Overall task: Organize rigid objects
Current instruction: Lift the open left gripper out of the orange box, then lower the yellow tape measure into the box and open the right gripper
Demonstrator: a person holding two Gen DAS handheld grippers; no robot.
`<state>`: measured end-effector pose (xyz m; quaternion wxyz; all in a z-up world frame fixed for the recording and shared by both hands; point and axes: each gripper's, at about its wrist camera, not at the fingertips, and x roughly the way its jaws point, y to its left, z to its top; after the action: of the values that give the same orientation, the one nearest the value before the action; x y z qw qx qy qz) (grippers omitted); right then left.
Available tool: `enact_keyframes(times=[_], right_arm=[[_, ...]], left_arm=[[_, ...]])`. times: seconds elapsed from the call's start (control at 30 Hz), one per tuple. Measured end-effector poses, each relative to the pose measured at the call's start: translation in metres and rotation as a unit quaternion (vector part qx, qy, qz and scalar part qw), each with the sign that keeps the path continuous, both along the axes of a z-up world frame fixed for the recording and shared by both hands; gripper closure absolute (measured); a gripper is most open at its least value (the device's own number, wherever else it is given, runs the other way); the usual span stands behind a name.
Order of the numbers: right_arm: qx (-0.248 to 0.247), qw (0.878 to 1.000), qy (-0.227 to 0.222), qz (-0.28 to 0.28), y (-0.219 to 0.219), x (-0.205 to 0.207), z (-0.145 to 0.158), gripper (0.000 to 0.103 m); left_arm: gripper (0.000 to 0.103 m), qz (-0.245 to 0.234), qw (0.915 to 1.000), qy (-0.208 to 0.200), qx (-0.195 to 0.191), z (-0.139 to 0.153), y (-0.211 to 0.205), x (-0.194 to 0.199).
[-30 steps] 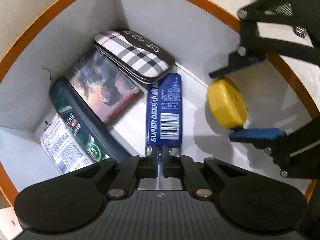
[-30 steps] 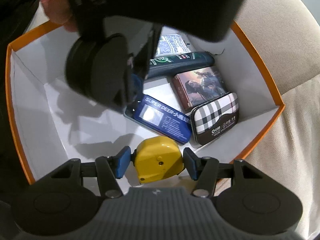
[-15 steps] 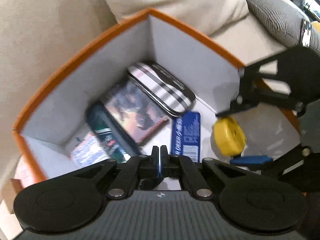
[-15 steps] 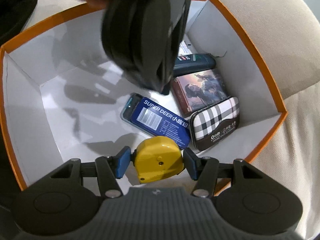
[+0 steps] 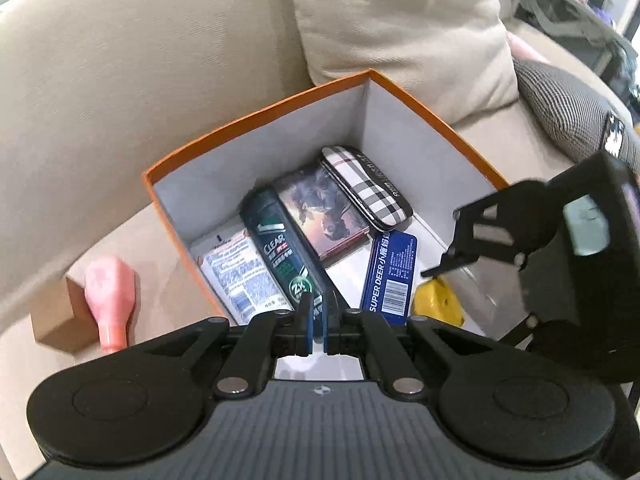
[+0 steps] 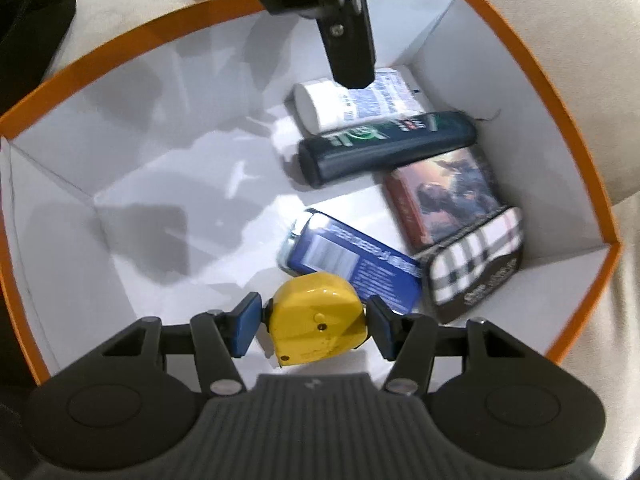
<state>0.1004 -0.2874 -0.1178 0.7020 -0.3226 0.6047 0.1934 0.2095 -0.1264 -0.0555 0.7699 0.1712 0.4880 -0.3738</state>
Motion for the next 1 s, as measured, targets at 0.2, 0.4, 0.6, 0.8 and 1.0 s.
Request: enact_keyframes(times=[0.2, 0.4, 0.6, 0.8, 1.0], right_arm=[[0.012, 0.999, 0.0, -0.052, 0.01, 0.011, -0.016, 0.044], [0.023, 0.984, -0.037, -0.174, 0.006, 0.024, -0.017, 0.044], [0.016, 0.964, -0.067, -0.257, -0.007, 0.032, -0.018, 0.045], [-0.022, 0.97, -0.067, -0.232, -0.017, 0.031, -0.012, 0.045], [-0.108, 0.986, -0.08, -0.102, -0.007, 0.011, -0.009, 0.045]], left_arm=[[0.1, 0.024, 0.9995, 0.01, -0.019, -0.001, 0.018, -0.005], [0.1, 0.043, 0.9982, 0.011, -0.041, 0.004, 0.033, -0.002], [0.1, 0.043, 0.9981, 0.004, -0.044, 0.004, 0.033, -0.002], [0.099, 0.044, 0.9976, -0.002, -0.053, 0.008, 0.037, -0.006], [0.1, 0.049, 0.9971, 0.0, -0.059, 0.008, 0.04, -0.012]])
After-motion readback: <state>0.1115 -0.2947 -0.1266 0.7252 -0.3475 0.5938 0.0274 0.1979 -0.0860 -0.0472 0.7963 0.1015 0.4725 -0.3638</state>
